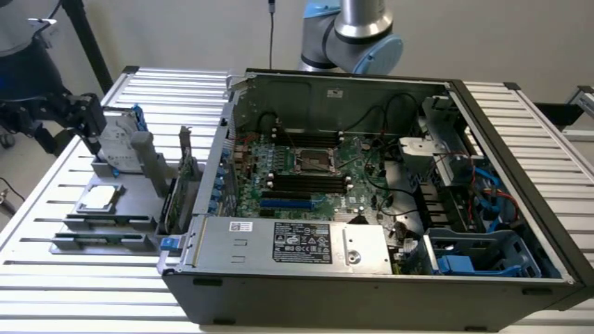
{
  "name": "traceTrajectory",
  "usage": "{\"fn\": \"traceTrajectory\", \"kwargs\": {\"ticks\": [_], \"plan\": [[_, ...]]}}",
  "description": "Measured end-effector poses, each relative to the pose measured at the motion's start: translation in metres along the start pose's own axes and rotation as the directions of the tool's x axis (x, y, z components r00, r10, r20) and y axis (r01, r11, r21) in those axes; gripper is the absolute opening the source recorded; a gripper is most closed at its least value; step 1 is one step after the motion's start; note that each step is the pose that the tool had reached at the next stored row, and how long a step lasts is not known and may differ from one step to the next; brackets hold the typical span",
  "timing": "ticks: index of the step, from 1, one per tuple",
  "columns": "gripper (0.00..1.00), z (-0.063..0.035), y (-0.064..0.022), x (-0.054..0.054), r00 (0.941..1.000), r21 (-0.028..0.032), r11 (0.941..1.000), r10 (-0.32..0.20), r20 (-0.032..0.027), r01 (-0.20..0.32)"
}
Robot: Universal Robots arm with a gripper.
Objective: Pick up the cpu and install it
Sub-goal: 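Pick up the cpu and move it towards the insertion slot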
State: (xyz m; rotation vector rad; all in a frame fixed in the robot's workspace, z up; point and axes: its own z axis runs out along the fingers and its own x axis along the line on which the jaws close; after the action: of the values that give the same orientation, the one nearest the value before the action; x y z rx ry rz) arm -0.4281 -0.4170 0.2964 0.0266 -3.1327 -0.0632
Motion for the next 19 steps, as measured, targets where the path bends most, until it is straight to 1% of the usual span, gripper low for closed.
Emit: {"fn": "traceTrajectory", "kwargs": {"ticks": [19], "plan": [[0.71,0.0345,-0.0014,-0.001,0.9984,0.0002,0.9985,-0.056,-0.0052,0.056]]}}
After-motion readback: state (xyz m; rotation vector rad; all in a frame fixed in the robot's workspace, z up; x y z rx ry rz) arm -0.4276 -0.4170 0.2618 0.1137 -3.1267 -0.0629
